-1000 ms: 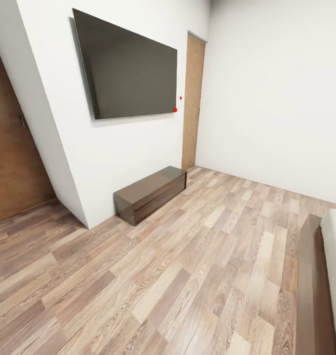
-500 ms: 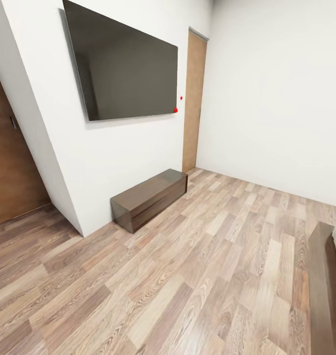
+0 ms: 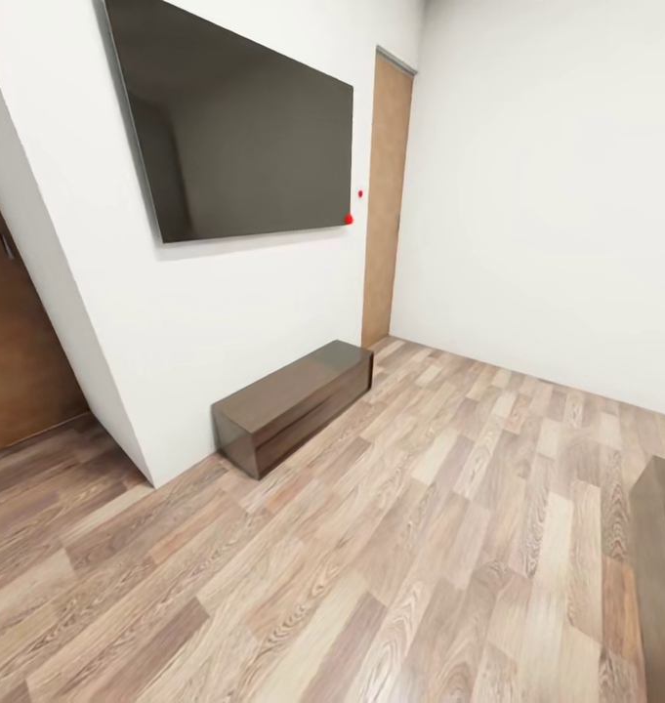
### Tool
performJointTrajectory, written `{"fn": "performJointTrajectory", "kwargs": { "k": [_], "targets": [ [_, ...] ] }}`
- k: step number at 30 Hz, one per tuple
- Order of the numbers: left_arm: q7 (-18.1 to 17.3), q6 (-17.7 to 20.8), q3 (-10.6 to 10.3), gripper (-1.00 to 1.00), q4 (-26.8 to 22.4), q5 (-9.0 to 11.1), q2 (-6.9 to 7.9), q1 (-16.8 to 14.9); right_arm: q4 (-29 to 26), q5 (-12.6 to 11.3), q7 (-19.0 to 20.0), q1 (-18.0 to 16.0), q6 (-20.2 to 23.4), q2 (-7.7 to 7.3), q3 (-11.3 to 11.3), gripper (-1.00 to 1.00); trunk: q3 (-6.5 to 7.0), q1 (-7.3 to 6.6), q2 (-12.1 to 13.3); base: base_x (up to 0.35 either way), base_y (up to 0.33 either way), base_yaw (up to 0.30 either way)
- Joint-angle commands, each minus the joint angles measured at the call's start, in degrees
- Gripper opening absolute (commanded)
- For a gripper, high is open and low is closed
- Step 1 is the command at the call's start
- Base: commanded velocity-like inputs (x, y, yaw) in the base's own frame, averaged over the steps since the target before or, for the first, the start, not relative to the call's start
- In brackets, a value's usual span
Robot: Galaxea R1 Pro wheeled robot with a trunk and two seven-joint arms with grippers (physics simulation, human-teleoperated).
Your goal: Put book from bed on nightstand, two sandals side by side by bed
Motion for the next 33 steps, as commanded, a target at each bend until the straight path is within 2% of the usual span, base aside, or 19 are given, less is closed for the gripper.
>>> {"fn": "performJointTrajectory", "kwargs": {
  "k": [1,16,22,33],
  "targets": [
    [-0.1,-0.5,0.3,1.00,0.0,-0.6,-0.15,0.0,0.2,0.1,0.2,-0.1,-0.1,-0.02,-0.4,1.00,-0.06,0.03,0.0,0.333,0.000,0.000],
    [0.0,-0.4,0.3,1.00,-0.1,-0.7,-1.37,0.0,0.2,0.1,0.2,-0.1,-0.1,-0.02,-0.4,1.00,-0.06,0.03,0.0,0.333,0.000,0.000],
    [1.4,-0.5,0.4,1.00,-0.1,-0.6,-2.00,0.0,0.2,0.1,0.2,-0.1,-0.1,-0.02,-0.4,1.00,-0.06,0.03,0.0,0.328,0.000,0.000],
    [1.3,-0.8,0.7,1.00,-0.1,-0.5,-2.30,0.0,0.2,0.1,0.2,-0.1,-0.1,-0.02,-0.4,1.00,-0.06,0.03,0.0,0.305,0.000,0.000]
  ]
}}
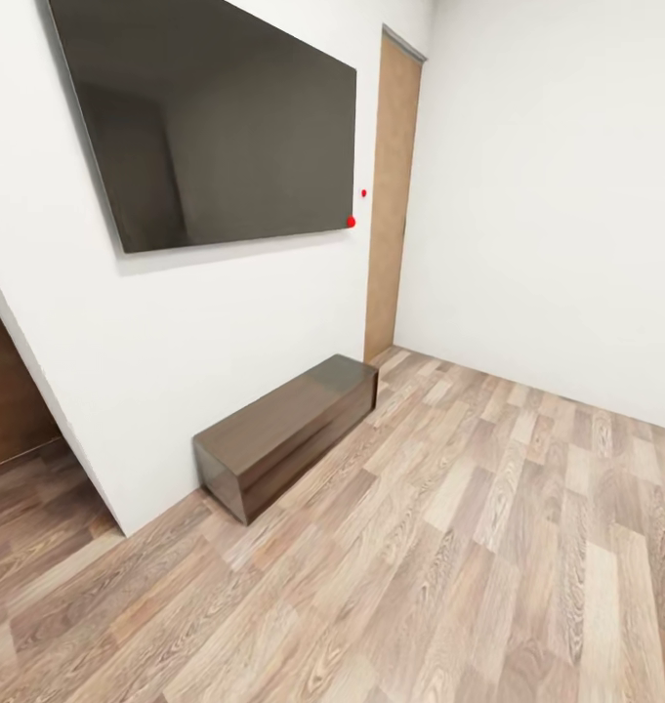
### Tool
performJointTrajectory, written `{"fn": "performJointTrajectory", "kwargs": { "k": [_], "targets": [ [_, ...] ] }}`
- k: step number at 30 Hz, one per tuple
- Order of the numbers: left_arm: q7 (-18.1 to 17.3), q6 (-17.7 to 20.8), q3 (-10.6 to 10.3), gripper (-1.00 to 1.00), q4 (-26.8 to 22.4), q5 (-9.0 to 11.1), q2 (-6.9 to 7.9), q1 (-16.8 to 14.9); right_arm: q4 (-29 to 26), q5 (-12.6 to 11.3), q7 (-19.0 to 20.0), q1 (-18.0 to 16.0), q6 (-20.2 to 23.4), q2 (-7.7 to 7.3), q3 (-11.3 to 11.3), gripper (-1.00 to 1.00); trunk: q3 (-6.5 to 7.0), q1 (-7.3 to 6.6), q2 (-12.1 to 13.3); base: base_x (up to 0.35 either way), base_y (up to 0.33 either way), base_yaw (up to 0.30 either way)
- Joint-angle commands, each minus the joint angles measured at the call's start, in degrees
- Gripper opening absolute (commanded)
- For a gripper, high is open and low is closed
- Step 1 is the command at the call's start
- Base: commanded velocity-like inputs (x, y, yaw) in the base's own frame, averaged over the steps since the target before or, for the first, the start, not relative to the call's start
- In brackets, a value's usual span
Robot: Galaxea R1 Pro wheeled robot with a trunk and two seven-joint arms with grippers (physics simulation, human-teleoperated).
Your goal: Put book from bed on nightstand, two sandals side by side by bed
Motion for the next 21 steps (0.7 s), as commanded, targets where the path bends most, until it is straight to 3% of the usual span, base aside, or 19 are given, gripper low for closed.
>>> {"fn": "performJointTrajectory", "kwargs": {
  "k": [1,5,12,21],
  "targets": [
    [0.0,-0.5,0.3,1.00,0.0,-0.6,0.01,0.0,0.2,0.1,0.2,-0.1,-0.1,-0.02,-0.4,1.00,-0.06,0.03,0.0,0.314,0.000,0.000],
    [0.4,-0.8,0.6,1.00,0.1,-0.5,-0.36,0.0,0.2,0.1,0.2,-0.1,-0.1,-0.02,-0.4,1.00,-0.06,0.03,0.0,0.314,0.000,0.000],
    [0.5,-1.2,3.2,1.00,-0.1,1.0,-0.34,0.0,0.2,0.1,0.2,-0.1,-0.1,-0.02,-0.4,1.00,-0.06,0.03,0.0,0.314,-0.010,0.000],
    [0.4,-1.2,3.7,1.00,-0.1,1.3,-0.23,0.0,0.2,0.1,0.2,-0.1,-0.1,-0.02,-0.4,1.00,-0.06,0.03,0.0,0.297,-0.086,0.000]
  ]
}}
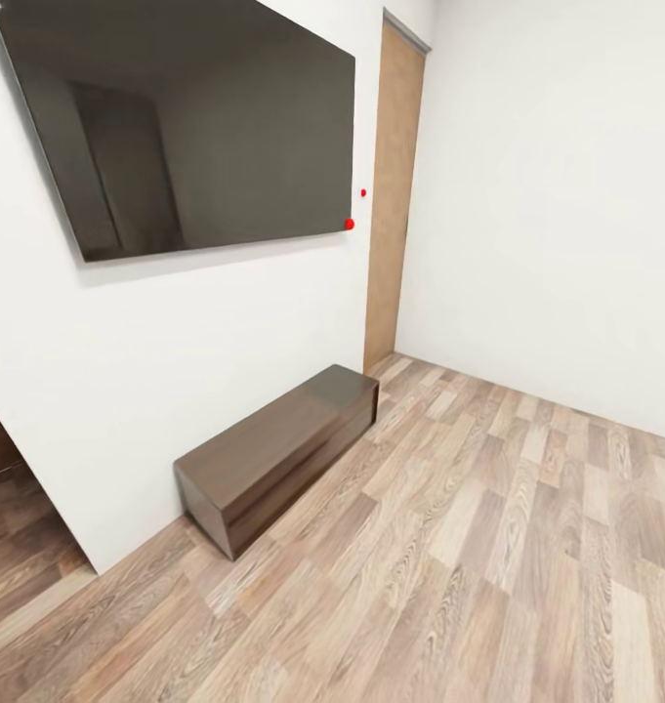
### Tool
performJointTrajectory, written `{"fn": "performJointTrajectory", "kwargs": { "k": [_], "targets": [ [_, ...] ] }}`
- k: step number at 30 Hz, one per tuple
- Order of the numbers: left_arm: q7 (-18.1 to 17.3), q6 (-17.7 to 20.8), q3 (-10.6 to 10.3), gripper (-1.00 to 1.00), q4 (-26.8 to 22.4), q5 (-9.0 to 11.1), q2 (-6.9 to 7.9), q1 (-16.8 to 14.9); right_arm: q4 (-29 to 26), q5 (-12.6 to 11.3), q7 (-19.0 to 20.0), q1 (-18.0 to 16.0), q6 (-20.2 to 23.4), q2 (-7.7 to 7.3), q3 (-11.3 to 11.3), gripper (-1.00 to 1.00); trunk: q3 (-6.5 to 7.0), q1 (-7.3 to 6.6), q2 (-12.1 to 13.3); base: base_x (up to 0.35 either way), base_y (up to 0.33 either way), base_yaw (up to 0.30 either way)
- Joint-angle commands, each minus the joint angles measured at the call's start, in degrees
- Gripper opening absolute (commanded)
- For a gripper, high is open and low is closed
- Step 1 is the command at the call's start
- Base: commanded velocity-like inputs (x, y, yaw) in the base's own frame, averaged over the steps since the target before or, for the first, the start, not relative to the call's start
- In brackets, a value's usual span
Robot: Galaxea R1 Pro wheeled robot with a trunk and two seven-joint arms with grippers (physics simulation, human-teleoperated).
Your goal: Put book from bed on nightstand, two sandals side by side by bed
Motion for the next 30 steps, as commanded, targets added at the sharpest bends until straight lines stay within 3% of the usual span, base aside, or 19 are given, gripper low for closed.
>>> {"fn": "performJointTrajectory", "kwargs": {
  "k": [1,22,30],
  "targets": [
    [-0.1,-0.4,0.4,1.00,0.0,-0.6,0.07,0.0,0.2,0.1,0.2,-0.1,-0.1,-0.02,-0.4,1.00,-0.06,0.03,0.0,0.314,-0.018,0.000],
    [0.5,-0.6,0.3,1.00,-0.1,-0.6,0.16,0.0,0.2,0.1,0.2,-0.1,-0.1,-0.02,-0.4,1.00,-0.06,0.03,0.0,0.312,-0.027,0.000],
    [0.5,-0.5,0.5,1.00,-0.1,-0.4,1.52,-0.1,0.2,0.1,0.2,-0.1,-0.1,-0.02,-0.4,1.00,-0.06,0.03,0.0,0.266,-0.087,0.000]
  ]
}}
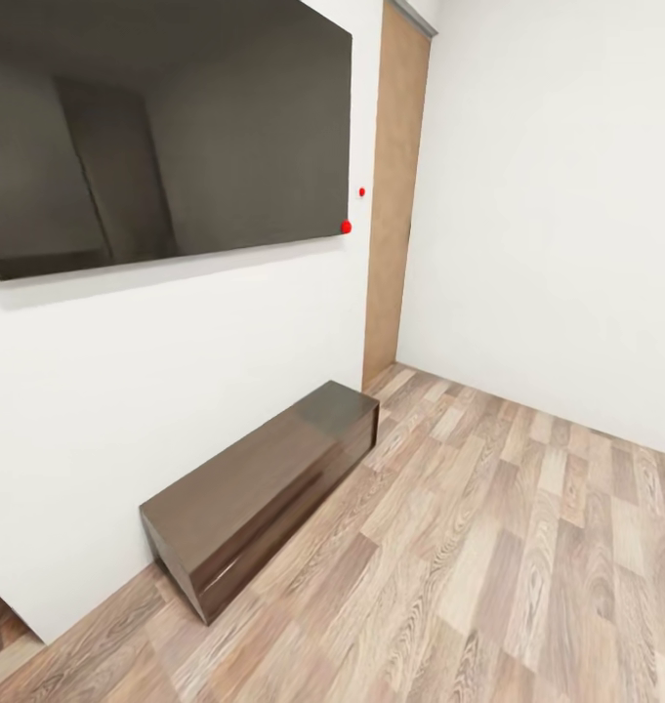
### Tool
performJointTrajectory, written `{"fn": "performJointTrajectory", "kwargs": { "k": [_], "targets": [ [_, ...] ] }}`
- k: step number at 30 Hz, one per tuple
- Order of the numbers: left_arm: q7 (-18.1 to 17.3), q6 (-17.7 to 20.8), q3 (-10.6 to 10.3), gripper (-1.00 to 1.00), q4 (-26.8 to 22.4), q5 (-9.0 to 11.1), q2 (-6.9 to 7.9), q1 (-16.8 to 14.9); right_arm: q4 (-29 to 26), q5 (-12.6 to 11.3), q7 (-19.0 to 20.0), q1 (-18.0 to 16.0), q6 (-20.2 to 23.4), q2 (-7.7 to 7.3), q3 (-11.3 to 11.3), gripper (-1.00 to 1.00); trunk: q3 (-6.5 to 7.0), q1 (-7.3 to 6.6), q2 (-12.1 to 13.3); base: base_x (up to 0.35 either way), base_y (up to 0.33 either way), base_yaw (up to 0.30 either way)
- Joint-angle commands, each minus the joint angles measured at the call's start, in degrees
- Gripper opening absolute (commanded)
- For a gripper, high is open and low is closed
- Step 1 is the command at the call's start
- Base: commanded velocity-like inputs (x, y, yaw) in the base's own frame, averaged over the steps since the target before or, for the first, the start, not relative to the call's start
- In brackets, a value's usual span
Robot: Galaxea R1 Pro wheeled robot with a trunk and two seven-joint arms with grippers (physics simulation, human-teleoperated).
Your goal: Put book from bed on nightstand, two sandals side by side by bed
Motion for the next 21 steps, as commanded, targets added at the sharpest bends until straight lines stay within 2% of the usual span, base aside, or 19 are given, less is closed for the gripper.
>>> {"fn": "performJointTrajectory", "kwargs": {
  "k": [1,21],
  "targets": [
    [-0.1,-0.4,0.3,1.00,0.0,-0.6,0.04,0.0,0.2,0.1,0.2,-0.1,-0.1,-0.02,-0.4,1.00,-0.06,0.03,0.0,0.269,-0.092,0.000],
    [0.5,-0.5,0.2,1.00,0.1,-0.7,-0.27,0.0,0.2,0.1,0.2,-0.1,-0.1,-0.02,-0.4,1.00,-0.06,0.03,0.0,0.237,-0.110,0.000]
  ]
}}
